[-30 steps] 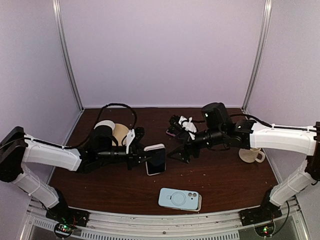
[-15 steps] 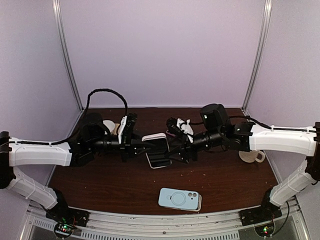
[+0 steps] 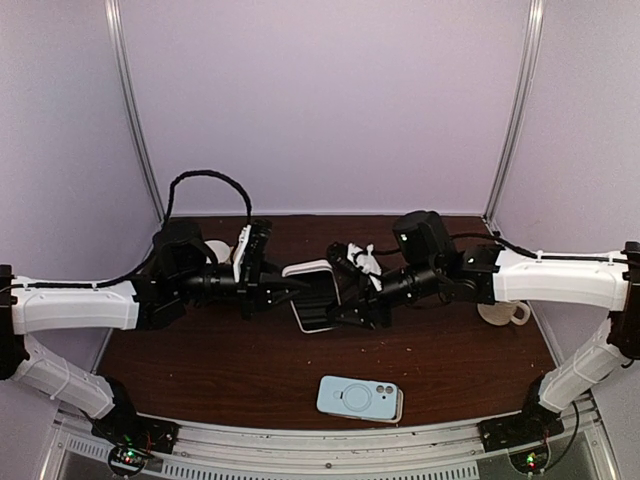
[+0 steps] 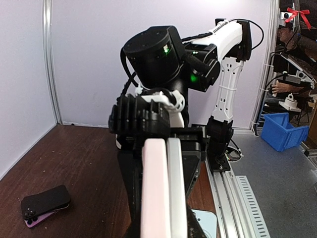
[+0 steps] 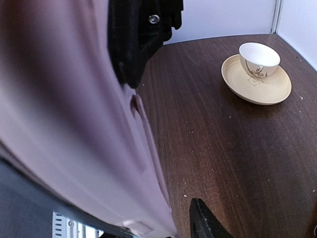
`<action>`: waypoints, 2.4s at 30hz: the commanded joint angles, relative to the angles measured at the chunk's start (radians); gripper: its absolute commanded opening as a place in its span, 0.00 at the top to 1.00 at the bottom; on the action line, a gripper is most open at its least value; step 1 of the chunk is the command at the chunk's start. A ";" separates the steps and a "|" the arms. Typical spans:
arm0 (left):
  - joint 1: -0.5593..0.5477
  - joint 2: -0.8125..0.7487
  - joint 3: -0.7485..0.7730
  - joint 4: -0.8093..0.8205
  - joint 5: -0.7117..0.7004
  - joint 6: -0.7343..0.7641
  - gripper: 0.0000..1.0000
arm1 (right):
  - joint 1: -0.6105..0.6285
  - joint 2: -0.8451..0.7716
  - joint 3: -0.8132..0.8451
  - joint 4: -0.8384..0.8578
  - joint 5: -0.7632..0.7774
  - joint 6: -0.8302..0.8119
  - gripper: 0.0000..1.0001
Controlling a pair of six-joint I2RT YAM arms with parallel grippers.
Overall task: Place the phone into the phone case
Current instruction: Press the phone case onto the phone.
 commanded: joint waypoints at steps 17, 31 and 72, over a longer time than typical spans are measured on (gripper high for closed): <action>-0.004 -0.008 0.067 0.159 0.040 -0.100 0.98 | 0.007 -0.063 0.113 0.004 -0.043 0.041 0.99; -0.004 -0.015 0.083 0.130 -0.008 -0.124 0.54 | 0.007 -0.147 0.102 0.100 -0.010 0.014 1.00; -0.047 -0.064 0.190 -0.364 -0.163 0.290 1.00 | 0.038 -0.030 0.480 -0.485 0.071 -0.326 0.22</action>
